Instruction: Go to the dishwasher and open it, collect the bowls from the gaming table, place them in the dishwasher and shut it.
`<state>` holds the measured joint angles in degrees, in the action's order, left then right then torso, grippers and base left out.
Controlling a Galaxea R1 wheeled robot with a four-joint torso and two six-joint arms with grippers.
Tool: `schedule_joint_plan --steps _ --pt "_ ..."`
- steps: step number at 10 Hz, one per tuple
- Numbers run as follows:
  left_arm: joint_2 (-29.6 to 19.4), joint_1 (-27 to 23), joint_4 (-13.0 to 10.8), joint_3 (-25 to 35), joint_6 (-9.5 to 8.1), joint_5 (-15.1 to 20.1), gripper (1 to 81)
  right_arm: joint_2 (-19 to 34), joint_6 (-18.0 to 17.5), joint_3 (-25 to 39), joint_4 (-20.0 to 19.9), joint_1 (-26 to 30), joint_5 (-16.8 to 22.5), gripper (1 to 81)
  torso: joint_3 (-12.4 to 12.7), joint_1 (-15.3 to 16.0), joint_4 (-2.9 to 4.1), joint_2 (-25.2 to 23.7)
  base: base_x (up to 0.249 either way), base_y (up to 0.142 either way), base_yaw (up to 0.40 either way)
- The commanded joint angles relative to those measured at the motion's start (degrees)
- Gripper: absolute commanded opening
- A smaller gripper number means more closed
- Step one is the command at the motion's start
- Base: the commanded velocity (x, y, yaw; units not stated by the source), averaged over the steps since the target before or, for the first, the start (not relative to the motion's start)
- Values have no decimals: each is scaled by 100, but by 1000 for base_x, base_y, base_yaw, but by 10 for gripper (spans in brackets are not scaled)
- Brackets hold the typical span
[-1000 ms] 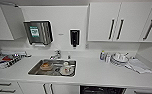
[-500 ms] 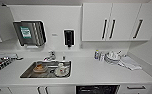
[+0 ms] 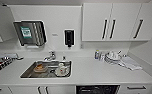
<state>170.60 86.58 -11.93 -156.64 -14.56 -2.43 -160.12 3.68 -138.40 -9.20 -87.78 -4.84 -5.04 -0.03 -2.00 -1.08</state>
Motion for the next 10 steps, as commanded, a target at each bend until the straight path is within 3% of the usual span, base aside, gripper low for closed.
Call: schedule_joint_plan --steps 1,3,7,8,9,10 --pt "-156 -137 -2 114 32 42 10 310 27 434 76 187 335 10 0 3 0 0 0 0 0" --pt "-517 -75 -11 616 23 -30 10 742 10 1123 77 168 326 10 0 3 0 0 0 0 0" --pt "-1896 -31 16 2549 -12 -161 10 1190 -17 1720 50 186 282 10 0 3 0 0 0 0 0" --pt "-2116 -31 24 2856 -12 -240 10 1269 -25 1834 59 195 273 10 -323 3 0 0 0 0 0" --pt "-2300 -31 16 3067 -12 -284 10 1365 -25 1974 59 195 264 10 -1087 3 0 0 0 0 0" --pt "-2406 -31 16 3174 -12 -285 10 1428 -25 2046 50 203 255 10 -612 3 0 0 0 0 0"
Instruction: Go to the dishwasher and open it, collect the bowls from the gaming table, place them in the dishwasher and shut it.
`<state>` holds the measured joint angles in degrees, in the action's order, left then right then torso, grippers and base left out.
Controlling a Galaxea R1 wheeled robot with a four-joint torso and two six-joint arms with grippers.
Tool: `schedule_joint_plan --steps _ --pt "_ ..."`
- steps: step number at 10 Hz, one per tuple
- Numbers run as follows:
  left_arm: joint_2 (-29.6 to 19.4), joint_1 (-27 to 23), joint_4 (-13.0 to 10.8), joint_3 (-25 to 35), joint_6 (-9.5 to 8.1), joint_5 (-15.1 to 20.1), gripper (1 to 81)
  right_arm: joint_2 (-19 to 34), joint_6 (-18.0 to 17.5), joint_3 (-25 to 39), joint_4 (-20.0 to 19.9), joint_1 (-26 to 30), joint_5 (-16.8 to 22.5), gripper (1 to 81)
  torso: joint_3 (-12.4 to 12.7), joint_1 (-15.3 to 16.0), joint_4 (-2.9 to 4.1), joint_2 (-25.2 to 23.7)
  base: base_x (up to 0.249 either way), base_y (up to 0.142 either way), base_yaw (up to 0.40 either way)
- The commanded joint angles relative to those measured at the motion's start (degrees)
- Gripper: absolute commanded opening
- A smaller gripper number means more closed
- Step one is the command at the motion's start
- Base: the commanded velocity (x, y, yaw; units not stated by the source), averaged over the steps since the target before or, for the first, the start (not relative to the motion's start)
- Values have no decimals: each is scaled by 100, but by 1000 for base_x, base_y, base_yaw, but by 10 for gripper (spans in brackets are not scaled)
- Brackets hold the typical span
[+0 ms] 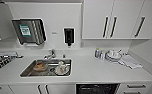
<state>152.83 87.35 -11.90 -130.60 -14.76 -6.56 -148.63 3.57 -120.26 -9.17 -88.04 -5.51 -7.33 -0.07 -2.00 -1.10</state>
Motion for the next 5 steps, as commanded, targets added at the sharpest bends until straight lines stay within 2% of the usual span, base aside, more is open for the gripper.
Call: schedule_joint_plan --steps 1,5 --pt "-735 -116 12 666 9 120 10 339 -14 276 47 229 305 10 -528 7 0 0 0 0 0" --pt "-1260 -336 12 1271 0 137 10 419 -15 373 47 282 296 10 -1282 7 0 2 0 0 0"
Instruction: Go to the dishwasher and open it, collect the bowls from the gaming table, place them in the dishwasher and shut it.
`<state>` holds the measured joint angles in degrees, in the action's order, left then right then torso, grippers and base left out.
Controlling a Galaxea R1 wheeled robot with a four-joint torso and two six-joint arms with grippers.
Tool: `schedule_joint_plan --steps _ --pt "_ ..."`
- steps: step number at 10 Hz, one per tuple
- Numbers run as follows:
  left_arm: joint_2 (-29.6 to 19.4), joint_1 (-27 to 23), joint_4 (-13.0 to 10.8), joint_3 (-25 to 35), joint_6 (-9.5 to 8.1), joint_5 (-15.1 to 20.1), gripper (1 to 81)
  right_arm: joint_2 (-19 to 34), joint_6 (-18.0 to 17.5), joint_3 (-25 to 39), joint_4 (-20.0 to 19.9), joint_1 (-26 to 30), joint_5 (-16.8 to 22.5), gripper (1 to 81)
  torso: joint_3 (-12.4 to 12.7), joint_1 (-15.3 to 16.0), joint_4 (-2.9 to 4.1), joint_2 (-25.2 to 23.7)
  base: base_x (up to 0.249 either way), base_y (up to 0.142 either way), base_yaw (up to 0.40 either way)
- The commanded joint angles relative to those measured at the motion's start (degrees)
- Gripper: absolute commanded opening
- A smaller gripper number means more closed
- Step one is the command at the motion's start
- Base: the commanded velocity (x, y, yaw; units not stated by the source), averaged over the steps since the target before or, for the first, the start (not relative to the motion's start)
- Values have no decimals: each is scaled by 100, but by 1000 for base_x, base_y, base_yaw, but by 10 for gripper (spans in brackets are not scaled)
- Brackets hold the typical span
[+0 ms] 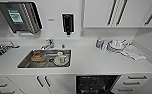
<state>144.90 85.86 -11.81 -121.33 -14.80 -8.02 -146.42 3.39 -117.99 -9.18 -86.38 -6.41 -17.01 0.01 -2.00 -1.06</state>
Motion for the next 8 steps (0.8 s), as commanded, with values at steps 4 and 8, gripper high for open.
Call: schedule_joint_plan --steps 4,8 --pt "-1049 -670 100 751 -215 318 10 207 -13 146 48 169 395 10 -245 5 0 5 0 0 0" --pt "-1901 -1505 127 1830 -375 616 10 216 -14 225 57 187 386 10 -577 9 0 7 0 0 0"
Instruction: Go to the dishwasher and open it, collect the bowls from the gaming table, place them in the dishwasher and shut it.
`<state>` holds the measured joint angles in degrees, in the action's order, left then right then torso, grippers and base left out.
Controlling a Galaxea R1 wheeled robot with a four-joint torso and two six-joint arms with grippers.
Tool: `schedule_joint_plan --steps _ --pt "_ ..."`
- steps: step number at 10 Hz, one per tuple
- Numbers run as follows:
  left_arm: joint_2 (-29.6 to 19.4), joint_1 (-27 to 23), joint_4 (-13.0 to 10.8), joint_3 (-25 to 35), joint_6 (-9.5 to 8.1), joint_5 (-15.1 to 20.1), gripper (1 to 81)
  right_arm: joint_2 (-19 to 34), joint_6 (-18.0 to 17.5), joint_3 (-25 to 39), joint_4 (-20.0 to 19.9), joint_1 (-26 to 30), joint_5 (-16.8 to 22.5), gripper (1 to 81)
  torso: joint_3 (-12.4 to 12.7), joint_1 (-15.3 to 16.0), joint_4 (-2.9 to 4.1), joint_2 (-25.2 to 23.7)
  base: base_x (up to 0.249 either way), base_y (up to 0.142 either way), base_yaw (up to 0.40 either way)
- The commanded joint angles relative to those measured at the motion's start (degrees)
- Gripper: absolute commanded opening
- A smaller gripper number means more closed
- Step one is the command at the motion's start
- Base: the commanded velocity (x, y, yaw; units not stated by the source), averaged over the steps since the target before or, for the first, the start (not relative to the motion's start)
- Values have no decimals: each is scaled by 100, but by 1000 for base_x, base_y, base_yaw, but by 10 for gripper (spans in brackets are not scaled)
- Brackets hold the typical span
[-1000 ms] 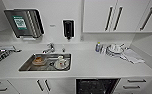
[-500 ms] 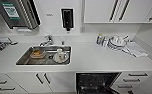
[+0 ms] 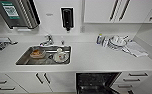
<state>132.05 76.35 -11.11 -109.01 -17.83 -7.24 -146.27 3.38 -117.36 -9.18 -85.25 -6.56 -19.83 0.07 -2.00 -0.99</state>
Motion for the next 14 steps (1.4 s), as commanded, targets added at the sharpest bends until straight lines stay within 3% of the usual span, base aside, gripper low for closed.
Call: schedule_joint_plan --steps 1,5,6,7,10,12,14 --pt "-767 -852 65 819 -80 715 10 201 -12 188 57 90 392 10 -401 0 0 0 0 0 0" --pt "-1355 -1986 65 1855 -80 1408 10 201 -4 223 65 99 383 10 -1005 4 0 5 0 0 0" --pt "-1434 -2285 117 2067 -89 1672 10 202 -4 241 65 108 383 10 -748 4 0 6 0 0 0" --pt "-1453 -2584 143 2216 -97 1874 10 210 5 250 65 117 383 10 -879 4 0 6 0 0 0" --pt "-1356 -3464 197 2393 -150 2559 10 201 31 294 65 126 383 10 -949 9 0 11 0 0 0" --pt "-1200 -4121 188 2533 -386 2981 10 210 40 311 65 126 383 10 -951 11 0 13 0 0 0" --pt "-735 -4579 170 2290 -493 3420 10 201 40 311 65 126 383 10 -953 11 0 15 0 0 0"
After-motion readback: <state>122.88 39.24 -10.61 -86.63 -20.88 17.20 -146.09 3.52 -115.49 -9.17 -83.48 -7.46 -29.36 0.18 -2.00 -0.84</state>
